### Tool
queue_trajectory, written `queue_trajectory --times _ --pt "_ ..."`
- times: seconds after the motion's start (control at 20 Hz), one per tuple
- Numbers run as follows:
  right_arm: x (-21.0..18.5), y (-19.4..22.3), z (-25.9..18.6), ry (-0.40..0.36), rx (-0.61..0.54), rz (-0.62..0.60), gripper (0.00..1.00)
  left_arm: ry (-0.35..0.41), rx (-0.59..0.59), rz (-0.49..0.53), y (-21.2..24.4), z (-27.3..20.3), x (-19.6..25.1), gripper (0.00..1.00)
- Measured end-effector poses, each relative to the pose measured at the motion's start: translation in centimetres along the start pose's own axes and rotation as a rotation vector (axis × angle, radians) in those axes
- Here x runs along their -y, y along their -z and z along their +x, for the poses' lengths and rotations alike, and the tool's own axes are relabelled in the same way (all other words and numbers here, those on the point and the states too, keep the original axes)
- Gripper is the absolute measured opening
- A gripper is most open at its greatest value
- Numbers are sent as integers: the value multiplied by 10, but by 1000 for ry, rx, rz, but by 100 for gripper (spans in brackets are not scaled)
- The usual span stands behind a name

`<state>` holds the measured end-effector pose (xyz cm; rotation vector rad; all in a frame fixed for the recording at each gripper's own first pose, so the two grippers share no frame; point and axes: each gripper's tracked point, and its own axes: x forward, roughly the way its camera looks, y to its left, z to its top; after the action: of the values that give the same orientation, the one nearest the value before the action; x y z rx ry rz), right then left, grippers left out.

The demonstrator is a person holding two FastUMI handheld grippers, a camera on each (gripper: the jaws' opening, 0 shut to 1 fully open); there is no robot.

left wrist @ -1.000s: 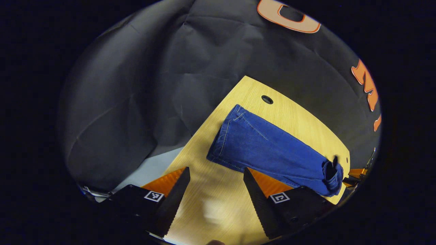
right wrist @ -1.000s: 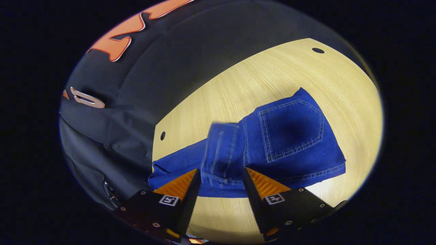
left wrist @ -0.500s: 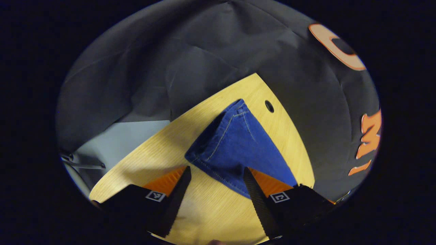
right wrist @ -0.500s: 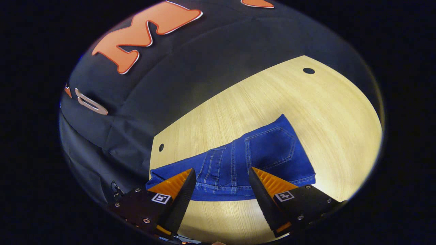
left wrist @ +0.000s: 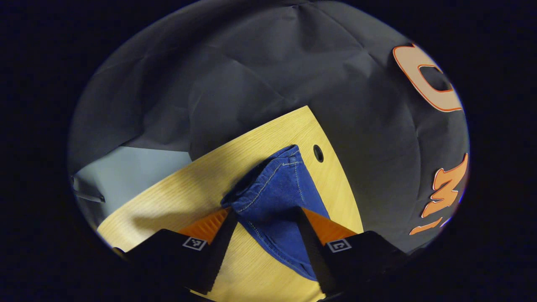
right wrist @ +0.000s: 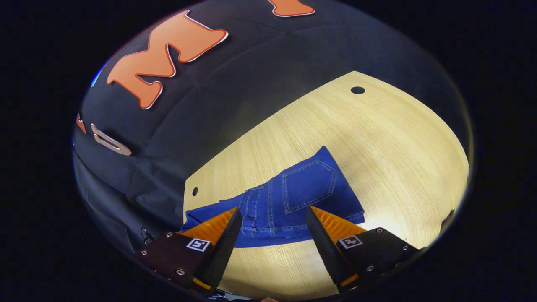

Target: Grasp the waist and the cuffs of the jeans and fold them to make the two legs overlap; first hold the waist and fold one-third of the jeans toward the cuffs, then hold the cuffs and fold the remaining one-third in the same direction to finish folding.

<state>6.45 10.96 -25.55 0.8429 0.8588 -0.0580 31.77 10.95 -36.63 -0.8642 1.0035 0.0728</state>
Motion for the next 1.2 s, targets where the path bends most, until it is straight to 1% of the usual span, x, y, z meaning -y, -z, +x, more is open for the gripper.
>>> queue_trajectory --times 0.05,0.1,0.15,0.2,0.25,0.3,0.35,0.4,0.45,0.55,0.65,0.75,0.95,1.05,1.1,1.2 --pt "7 0 -4 8 3 9 95 0 -7 6 1 7 2 83" --pt "12 0 -6 12 5 20 95 -5 -6 7 3 12 3 69" --pt "19 -1 -10 21 10 32 95 7 -11 -2 2 15 6 61" --pt "24 0 -13 27 14 44 95 6 -17 -8 4 19 6 48" --pt "31 1 -17 35 17 58 95 5 -15 -1 6 18 6 39" --pt "37 0 -18 41 20 74 95 -14 -22 -28 5 20 0 25" --pt "41 0 -20 41 23 88 95 -19 -2 -33 4 19 4 10" --pt "44 -1 -20 46 25 102 95 -10 -14 -62 8 25 6 9" --pt "46 -1 -22 42 27 107 95 12 6 -77 5 22 11 6" --pt "48 -5 -23 43 38 103 95 59 37 -68 -1 3 22 6" --pt "47 -15 -23 41 56 102 95 84 62 9 -8 -21 33 6" --pt "48 -27 -24 50 93 89 95 112 105 97 -14 -45 58 6" --pt "44 -48 -27 45 157 23 98 180 160 222 -9 -87 124 6" --pt "45 -53 -29 38 173 -6 98 211 182 284 -1 -110 154 8" --pt "43 -56 -30 34 177 -21 98 228 188 315 5 -117 173 6" --pt "42 -59 -31 31 179 -55 98 267 199 384 20 -132 214 6"
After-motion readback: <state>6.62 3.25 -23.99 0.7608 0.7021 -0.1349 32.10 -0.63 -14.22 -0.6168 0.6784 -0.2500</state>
